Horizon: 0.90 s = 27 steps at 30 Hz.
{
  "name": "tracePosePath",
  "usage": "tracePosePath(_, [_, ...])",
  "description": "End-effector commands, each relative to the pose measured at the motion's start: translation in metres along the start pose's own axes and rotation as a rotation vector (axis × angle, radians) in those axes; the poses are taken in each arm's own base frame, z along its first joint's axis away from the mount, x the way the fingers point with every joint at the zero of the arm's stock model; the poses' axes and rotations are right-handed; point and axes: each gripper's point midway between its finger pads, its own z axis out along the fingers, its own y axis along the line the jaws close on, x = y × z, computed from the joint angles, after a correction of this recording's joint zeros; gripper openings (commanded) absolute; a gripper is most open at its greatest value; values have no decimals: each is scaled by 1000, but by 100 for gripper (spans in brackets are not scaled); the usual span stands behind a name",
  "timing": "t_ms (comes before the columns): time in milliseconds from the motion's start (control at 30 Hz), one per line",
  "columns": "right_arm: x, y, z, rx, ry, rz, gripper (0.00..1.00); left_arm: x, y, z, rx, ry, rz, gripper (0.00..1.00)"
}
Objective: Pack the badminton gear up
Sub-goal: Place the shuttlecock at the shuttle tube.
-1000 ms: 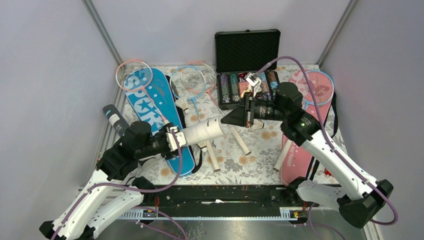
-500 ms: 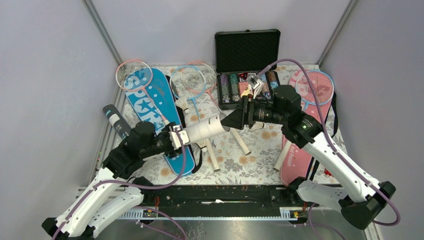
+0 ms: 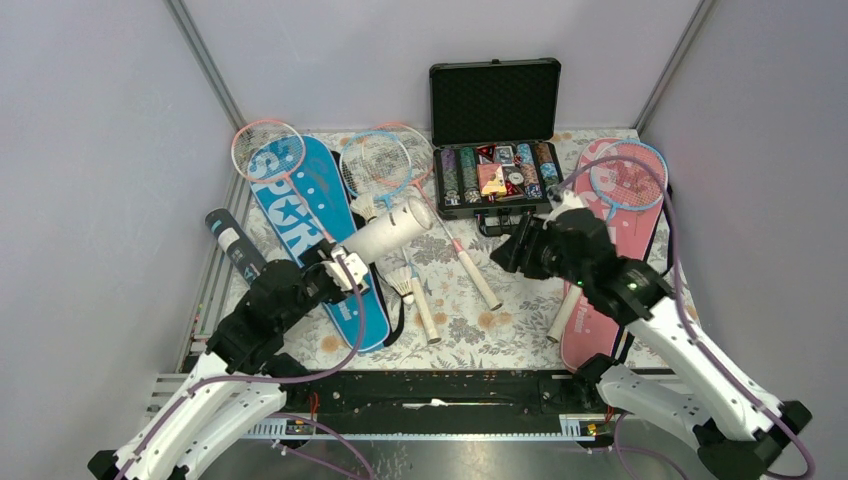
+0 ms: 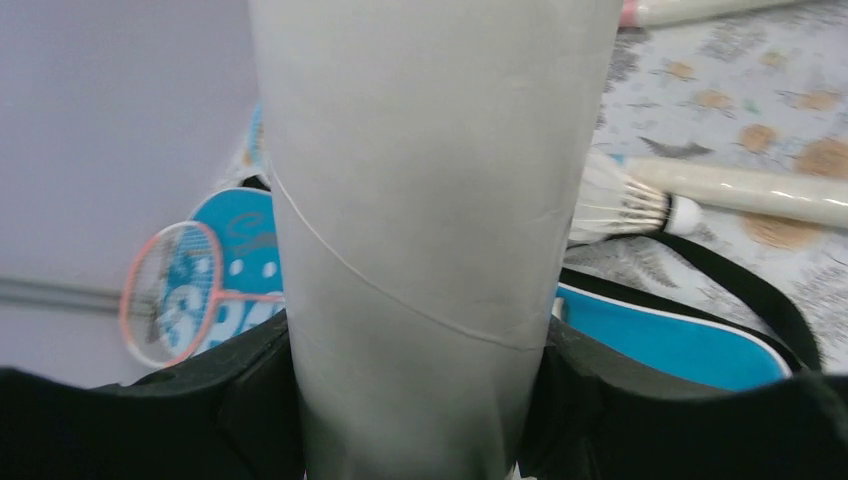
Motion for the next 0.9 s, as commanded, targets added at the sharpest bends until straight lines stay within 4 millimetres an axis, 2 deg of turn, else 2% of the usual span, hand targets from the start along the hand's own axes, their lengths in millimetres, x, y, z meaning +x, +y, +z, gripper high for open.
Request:
tracePosePath(0, [47, -104, 22, 463, 45, 133, 53, -30, 58, -18, -286, -96, -3, 32])
tracePosePath(167, [109, -147, 30, 614, 197, 242, 43, -44, 62, -31, -281, -134, -6, 32])
tracePosePath(267, [132, -165, 28, 661, 241, 244, 40, -53, 62, -37, -265, -164, -22, 32])
tracePosePath(333, [139, -174, 28, 684, 243, 248, 40, -57, 60, -39, -252, -182, -33, 32])
tracePosePath(467, [150, -177, 41, 650, 249, 263, 40, -65, 57, -42, -231, -218, -55, 32])
tracePosePath(567, [156, -186, 43, 681, 270, 236, 40, -69, 53, -44, -207, -230, -66, 32])
tracePosePath(867, [185, -203, 56, 684, 324, 240, 35, -76, 55, -52, -199, -244, -96, 32])
